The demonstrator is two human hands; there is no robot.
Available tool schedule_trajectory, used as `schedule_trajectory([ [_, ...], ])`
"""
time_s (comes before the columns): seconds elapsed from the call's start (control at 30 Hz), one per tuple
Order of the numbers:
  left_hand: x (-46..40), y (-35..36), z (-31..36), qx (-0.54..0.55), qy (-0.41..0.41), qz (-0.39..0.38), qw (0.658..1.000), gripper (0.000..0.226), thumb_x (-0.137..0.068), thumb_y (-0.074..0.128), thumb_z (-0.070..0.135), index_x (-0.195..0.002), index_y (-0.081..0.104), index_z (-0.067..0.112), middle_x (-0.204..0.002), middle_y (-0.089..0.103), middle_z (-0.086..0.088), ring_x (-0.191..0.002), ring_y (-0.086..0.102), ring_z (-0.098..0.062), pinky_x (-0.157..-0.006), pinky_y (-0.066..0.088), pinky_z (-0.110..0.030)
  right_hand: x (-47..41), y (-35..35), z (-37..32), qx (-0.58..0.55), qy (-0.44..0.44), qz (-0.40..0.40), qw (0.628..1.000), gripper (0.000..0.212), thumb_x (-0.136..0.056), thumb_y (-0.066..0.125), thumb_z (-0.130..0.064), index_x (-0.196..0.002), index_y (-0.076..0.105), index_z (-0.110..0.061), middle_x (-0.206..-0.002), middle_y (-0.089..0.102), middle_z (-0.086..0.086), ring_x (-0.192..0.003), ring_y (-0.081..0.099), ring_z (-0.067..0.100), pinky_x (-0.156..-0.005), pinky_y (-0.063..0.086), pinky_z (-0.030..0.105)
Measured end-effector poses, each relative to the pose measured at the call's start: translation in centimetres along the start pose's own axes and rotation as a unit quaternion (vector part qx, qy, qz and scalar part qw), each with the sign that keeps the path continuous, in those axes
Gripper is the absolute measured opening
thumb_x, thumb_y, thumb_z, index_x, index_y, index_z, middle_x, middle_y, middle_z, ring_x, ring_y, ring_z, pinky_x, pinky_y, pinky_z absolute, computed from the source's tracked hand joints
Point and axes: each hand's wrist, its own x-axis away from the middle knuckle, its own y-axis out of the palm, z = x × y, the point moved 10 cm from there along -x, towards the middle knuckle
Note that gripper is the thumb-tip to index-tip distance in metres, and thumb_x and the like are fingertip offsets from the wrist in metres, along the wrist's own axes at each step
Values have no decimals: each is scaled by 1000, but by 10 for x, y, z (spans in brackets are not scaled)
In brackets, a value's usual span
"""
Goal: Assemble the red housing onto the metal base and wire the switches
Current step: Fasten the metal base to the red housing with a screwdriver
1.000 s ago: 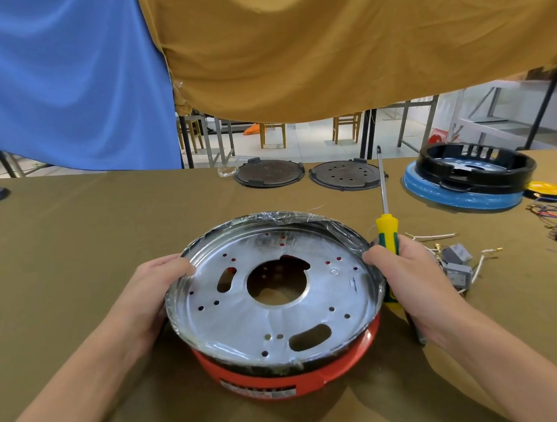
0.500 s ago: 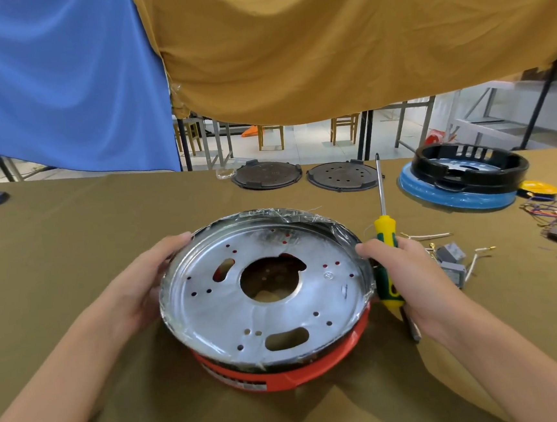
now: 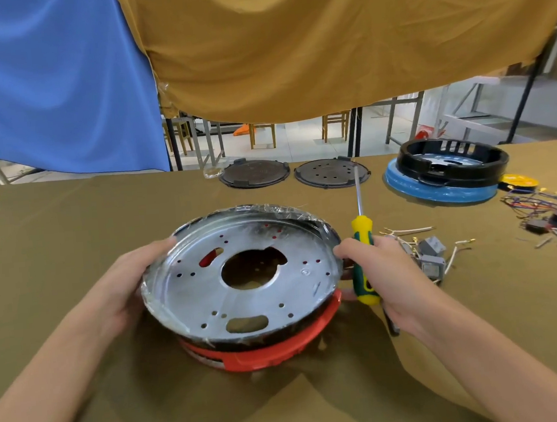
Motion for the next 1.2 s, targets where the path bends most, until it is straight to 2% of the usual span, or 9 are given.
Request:
schedule_trajectory([
  [0.13,2,-1,-3,18,-8,-17,1000,37,-85,63,39,-106,75,12,-98,74,-12,-80,69,-26,-85,52,-42,0,1,2,-23,18,-13,999,3,-88,62,-8,-87,59,-8,-76,65,11,-68,65,21,-59,61,38],
  [0.27,6,6,2,17,21,-60,998,35,-80,60,22,-113,72,17,-109,73,-11,-85,72,-25,-76,58,-36,1,-1,2,-26,25,-11,999,4,-88,63,-9,-90,60,-6,-74,69,10,-65,69,19,-58,58,34],
  [0.43,8,6,0,-9,33,-46,998,37,-86,49,3,-113,71,16,-114,71,-16,-96,69,-34,-94,48,-49,0,-2,0,-20,22,-5,1000,4,-87,59,-4,-89,56,-6,-68,71,7,-62,71,18,-55,58,32],
  [0.7,9,5,0,2,41,-34,999,38,-84,48,2,-111,71,13,-110,72,-17,-85,71,-27,-75,54,-37,-1,-2,1,-18,39,-21,999,12,-89,64,-10,-95,60,-1,-74,72,12,-66,72,21,-57,58,32],
  [0.8,9,5,-1,1,39,-36,999,36,-85,50,4,-112,71,14,-112,72,-16,-89,71,-29,-82,54,-41,-6,-27,-12,7,26,30,999,21,-92,65,-21,-97,61,-1,-84,68,15,-62,68,20,-56,58,32],
  [0.93,12,7,-1,-1,38,-48,998,34,-88,52,12,-117,70,14,-116,71,-15,-100,68,-34,-96,46,-49,-11,-81,-45,210,-52,154,964,12,-85,63,-8,-85,53,-4,-71,56,10,-53,53,17,-57,53,35],
  [1.0,13,8,0,-5,44,-44,998,33,-88,51,11,-115,70,14,-115,71,-16,-99,66,-35,-96,45,-51,-15,-91,-45,318,-41,160,934,15,-83,66,-8,-85,52,-6,-71,56,10,-56,55,19,-61,53,39],
  [1.1,16,7,4,-3,61,-24,998,34,-87,47,7,-111,71,14,-112,71,-18,-93,66,-33,-88,48,-47,-19,-88,-36,425,-4,136,895,19,-84,71,-15,-92,55,-8,-83,64,13,-67,63,23,-66,59,40],
  [1.2,19,6,6,0,72,-2,997,37,-85,46,5,-107,73,18,-106,73,-15,-81,68,-26,-74,52,-37,-23,-80,-32,490,-15,125,862,17,-85,69,-18,-91,55,-10,-88,63,13,-81,66,29,-77,59,49],
])
